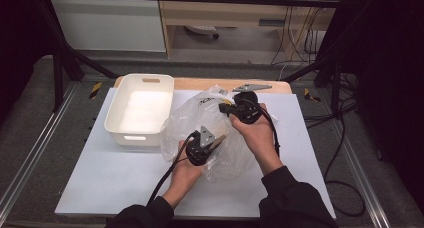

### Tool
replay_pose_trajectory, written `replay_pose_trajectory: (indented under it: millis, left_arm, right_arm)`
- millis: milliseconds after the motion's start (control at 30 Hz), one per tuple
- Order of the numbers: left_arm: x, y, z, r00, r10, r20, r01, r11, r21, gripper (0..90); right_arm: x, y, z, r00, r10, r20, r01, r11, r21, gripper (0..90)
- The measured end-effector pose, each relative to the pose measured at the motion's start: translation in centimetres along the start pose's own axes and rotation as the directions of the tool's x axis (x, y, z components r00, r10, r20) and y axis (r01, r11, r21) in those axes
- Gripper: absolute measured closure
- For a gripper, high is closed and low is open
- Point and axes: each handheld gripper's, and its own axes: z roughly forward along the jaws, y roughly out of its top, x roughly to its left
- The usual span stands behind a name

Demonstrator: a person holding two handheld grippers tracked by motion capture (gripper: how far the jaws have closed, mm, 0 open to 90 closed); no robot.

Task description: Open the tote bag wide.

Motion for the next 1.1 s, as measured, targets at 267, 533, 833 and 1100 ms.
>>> replay_pose_trajectory:
  millis: [267, 533, 833, 1100]
  left_arm:
    - [-0.5, 0.2, 1.6, 0.9997, 0.022, 0.003, -0.022, 0.9997, 0.001, 68.6]
    - [-0.1, -0.1, 3.4, 0.9999, -0.008, 0.006, 0.008, 0.9999, -0.011, 68.6]
    - [0.1, 0.8, 4.0, 0.9998, -0.01, -0.019, 0.009, 0.9987, -0.051, 68.7]
    - [0.6, -0.3, 5.7, 0.9998, -0.013, -0.012, 0.013, 0.9998, 0.013, 68.5]
  right_arm:
    - [0.0, 0.0, -0.2, 1.0, -0.005, -0.002, 0.005, 1.0, 0.0, 90.0]
    - [-0.1, -0.1, -0.7, 1.0, -0.008, -0.001, 0.008, 1.0, 0.001, 90.0]
    - [-0.5, -0.5, -1.1, 1.0, -0.004, 0.007, 0.004, 1.0, 0.001, 90.0]
    - [-0.5, -0.9, -0.8, 0.9999, -0.011, 0.011, 0.011, 1.0, 0.016, 90.0]
